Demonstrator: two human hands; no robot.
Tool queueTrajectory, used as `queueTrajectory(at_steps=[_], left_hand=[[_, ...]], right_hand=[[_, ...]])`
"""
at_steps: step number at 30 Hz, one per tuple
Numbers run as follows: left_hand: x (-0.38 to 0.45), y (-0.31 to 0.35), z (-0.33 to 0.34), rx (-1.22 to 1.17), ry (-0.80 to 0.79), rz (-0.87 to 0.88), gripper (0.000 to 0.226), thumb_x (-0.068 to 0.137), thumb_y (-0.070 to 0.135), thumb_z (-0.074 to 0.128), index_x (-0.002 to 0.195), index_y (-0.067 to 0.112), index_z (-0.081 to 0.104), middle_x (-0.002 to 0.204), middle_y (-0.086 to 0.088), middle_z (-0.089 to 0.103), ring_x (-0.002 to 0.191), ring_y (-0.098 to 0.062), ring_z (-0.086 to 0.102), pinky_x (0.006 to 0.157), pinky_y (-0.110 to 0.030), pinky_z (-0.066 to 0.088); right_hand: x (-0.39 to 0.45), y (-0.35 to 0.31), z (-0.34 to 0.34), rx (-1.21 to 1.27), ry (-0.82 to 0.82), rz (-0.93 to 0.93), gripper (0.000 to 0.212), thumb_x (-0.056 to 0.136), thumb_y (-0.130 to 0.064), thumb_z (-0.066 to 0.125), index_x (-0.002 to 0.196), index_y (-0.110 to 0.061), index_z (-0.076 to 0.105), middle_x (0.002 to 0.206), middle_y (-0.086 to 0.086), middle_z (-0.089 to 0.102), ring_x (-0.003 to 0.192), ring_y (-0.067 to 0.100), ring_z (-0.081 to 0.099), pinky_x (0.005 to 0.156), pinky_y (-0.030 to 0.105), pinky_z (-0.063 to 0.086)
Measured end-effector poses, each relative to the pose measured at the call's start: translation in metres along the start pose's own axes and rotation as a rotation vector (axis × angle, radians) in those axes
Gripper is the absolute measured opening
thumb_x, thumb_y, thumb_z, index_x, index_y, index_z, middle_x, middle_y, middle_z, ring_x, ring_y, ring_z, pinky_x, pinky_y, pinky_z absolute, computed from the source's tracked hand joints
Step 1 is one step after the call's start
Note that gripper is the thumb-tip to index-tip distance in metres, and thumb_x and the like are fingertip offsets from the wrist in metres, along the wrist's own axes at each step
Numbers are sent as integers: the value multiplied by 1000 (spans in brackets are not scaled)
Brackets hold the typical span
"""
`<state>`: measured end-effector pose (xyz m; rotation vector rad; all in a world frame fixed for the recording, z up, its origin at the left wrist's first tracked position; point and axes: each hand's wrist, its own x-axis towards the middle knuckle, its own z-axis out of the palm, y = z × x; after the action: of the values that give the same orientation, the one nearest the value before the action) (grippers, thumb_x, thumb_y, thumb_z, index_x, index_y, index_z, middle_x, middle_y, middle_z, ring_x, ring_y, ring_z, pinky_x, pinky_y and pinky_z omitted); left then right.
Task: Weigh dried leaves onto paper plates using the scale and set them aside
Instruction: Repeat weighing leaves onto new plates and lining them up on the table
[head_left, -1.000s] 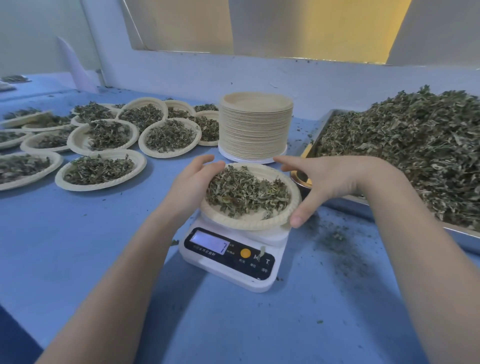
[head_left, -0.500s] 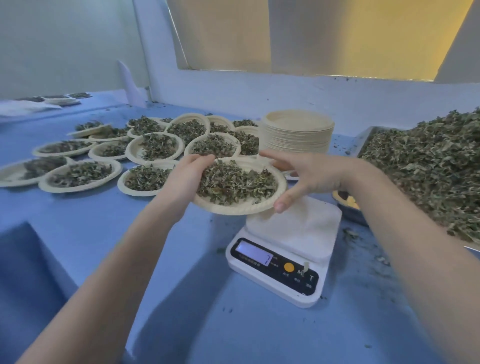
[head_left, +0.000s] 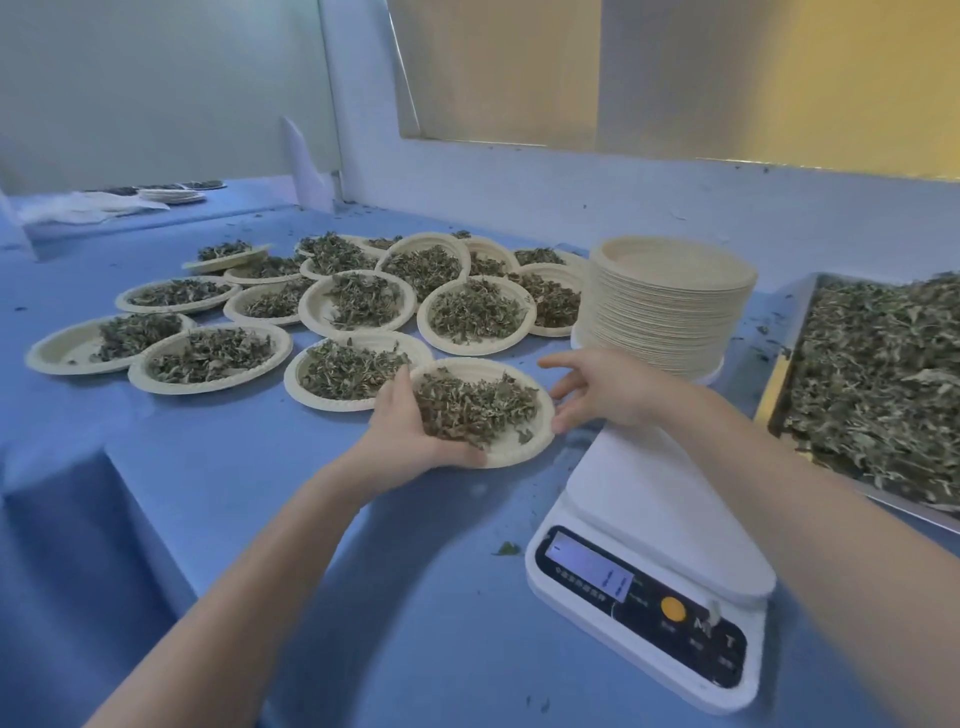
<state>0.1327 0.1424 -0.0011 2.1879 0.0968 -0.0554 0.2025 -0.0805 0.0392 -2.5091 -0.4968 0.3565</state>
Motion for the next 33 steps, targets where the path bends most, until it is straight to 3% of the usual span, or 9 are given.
queueTrajectory(at_steps=[4,7,10,11,15,18,21,27,33], left_hand=[[4,6,16,198,56,89,137,60,55,80,150,11,-13,158,-6,-11,146,-20,-9,117,-37,6],[12,16,28,132,214,145,134,56,51,85,150,6,0,156,-10,7,144,-21,6,116,-33,13],[19,21,27,77,347,231,128,51,41,90,147,5,14,145,-8,25,136,-20,23,106,-22,20],[23,22,24,64,378,249,127,50,40,91,146,6,16,145,-8,26,135,-20,25,106,-24,22],[54,34,5,23,419,241,133,51,38,91,149,6,9,152,-10,20,140,-22,20,111,-28,20],[93,46,-5,44,419,196,128,51,40,91,147,4,12,150,-13,21,137,-28,25,110,-34,24],[133,51,-8,72,364,116,132,52,42,90,147,1,8,153,-15,15,140,-29,19,115,-39,22],[179,41,-4,92,311,69,139,49,44,90,148,3,2,155,-12,15,143,-26,18,115,-40,22],[180,41,-8,270,289,-10,144,51,57,85,150,10,-8,158,-13,-8,145,-35,2,117,-45,13]], right_hand=[[-1,0,-4,-11,95,29,69,78,-9,77,138,-16,45,106,10,69,82,19,65,68,16,49],[-2,1,0,155,124,81,57,82,-3,71,133,-12,48,94,18,71,71,24,66,67,27,53],[1,-1,0,260,191,67,53,79,-5,73,128,-12,54,95,16,71,71,21,65,62,24,50],[4,-3,-2,236,221,49,54,77,-9,75,127,-15,56,99,12,71,77,20,66,63,24,50],[33,-20,-18,162,339,-6,60,76,-17,76,131,-19,54,121,5,63,110,20,59,91,30,45],[73,-33,-28,96,359,18,64,79,-15,72,137,-17,46,133,5,54,116,21,54,86,25,42],[110,-33,-33,50,358,84,58,80,-11,67,135,-14,48,131,7,56,118,24,53,95,30,43],[149,-19,-29,27,388,178,54,90,-12,57,140,-13,37,135,9,51,122,28,49,78,25,32],[148,-22,-28,61,354,164,61,90,-13,53,145,-11,27,133,12,51,112,27,52,72,26,37]])
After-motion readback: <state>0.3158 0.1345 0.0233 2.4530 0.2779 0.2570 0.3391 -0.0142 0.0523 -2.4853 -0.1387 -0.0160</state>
